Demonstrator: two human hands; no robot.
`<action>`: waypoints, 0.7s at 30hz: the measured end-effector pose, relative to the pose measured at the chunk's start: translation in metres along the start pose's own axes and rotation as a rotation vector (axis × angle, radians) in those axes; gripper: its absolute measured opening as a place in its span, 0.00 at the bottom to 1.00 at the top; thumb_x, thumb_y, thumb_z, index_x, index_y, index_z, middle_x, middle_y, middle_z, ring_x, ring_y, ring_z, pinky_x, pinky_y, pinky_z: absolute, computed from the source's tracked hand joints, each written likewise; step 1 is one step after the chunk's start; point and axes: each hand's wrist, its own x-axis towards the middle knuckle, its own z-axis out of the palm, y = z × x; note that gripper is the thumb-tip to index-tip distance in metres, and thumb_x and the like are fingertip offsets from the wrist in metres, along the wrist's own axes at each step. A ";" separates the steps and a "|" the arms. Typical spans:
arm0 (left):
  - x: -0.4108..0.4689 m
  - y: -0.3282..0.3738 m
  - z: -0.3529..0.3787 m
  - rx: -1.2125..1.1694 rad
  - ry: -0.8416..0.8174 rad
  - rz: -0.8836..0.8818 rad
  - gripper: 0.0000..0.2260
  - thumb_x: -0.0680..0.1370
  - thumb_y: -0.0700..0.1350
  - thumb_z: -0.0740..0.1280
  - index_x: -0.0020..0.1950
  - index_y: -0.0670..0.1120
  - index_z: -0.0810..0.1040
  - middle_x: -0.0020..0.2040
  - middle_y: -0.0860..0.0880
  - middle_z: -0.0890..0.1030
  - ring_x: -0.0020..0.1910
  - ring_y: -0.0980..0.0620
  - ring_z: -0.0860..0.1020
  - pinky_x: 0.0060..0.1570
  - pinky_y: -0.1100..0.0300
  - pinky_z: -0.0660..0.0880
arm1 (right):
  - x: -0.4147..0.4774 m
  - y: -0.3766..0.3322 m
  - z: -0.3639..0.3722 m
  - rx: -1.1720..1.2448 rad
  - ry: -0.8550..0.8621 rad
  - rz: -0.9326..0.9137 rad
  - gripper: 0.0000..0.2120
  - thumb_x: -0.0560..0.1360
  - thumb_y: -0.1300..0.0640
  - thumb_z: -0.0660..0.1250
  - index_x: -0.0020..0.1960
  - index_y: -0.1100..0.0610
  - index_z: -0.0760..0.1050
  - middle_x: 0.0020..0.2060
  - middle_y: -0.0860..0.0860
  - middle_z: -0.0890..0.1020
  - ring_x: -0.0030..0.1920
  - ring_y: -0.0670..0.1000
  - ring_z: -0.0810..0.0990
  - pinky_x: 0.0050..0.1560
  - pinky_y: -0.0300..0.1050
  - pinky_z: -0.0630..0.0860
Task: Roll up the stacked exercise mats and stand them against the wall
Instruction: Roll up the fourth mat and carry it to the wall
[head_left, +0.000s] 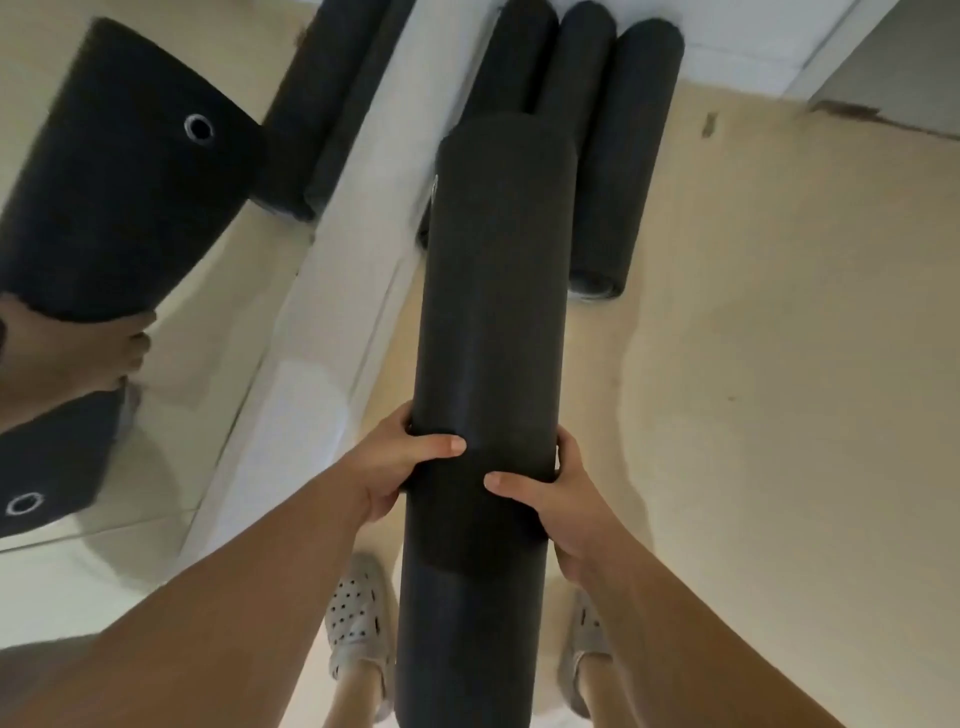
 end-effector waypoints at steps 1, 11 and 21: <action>0.024 -0.020 -0.009 0.009 -0.010 -0.021 0.37 0.63 0.47 0.82 0.70 0.54 0.74 0.60 0.53 0.85 0.61 0.47 0.82 0.60 0.48 0.78 | 0.023 0.021 0.001 0.011 0.008 0.017 0.51 0.55 0.53 0.88 0.72 0.39 0.66 0.62 0.48 0.83 0.60 0.54 0.84 0.59 0.55 0.84; 0.200 -0.173 -0.049 -0.047 -0.079 -0.199 0.34 0.59 0.47 0.79 0.65 0.52 0.77 0.57 0.50 0.86 0.60 0.46 0.82 0.59 0.49 0.77 | 0.182 0.171 -0.010 0.026 0.101 0.131 0.51 0.59 0.50 0.88 0.75 0.40 0.65 0.62 0.45 0.82 0.60 0.51 0.83 0.61 0.54 0.82; 0.262 -0.204 -0.105 -0.060 -0.047 -0.182 0.33 0.64 0.48 0.76 0.70 0.51 0.76 0.62 0.49 0.84 0.64 0.45 0.80 0.64 0.48 0.75 | 0.269 0.211 0.030 -0.143 0.121 0.050 0.58 0.55 0.37 0.85 0.78 0.38 0.60 0.66 0.44 0.79 0.65 0.52 0.79 0.65 0.57 0.80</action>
